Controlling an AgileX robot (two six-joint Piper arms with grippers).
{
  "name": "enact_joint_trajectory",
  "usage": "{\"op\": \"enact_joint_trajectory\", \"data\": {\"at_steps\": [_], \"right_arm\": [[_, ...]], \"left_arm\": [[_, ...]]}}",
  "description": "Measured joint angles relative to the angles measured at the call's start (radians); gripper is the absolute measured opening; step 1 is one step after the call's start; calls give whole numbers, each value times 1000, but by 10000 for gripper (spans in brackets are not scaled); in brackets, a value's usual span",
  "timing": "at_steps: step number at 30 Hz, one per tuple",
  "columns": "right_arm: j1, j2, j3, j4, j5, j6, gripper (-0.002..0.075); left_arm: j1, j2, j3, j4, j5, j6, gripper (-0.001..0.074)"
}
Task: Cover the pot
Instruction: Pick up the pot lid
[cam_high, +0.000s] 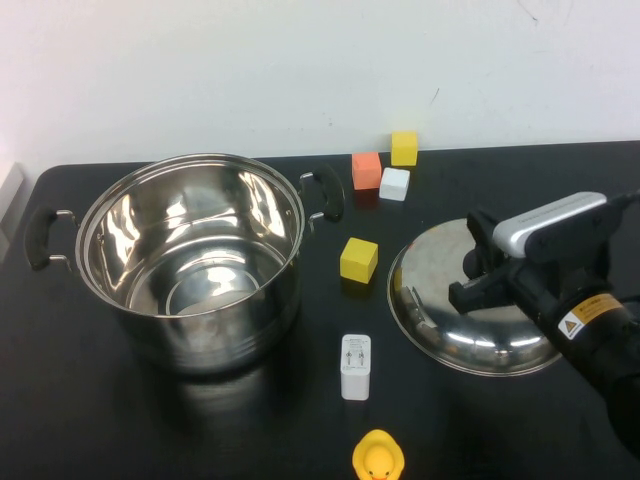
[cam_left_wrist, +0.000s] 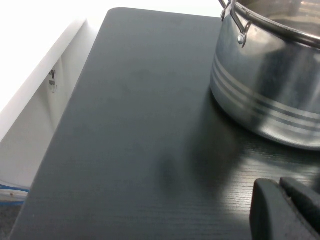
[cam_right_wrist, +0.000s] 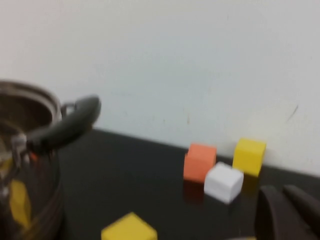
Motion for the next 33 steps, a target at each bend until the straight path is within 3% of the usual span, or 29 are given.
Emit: {"op": "enact_joint_trajectory", "data": {"at_steps": [4, 7, 10, 14, 17, 33], "right_arm": [[0, 0, 0, 16, 75, 14, 2], [0, 0, 0, 36, 86, 47, 55], [-9, 0, 0, 45, 89, 59, 209], [-49, 1, 0, 27, 90, 32, 557], [-80, 2, 0, -15, 90, 19, 652], [-128, 179, -5, -146, -51, 80, 692]], "left_arm": [[0, 0, 0, 0, 0, 0, -2], [0, 0, 0, 0, 0, 0, -2], [0, 0, 0, 0, 0, 0, -2], [0, 0, 0, 0, 0, 0, -1], [0, 0, 0, 0, 0, 0, -2], [0, 0, 0, 0, 0, 0, -1]]}}
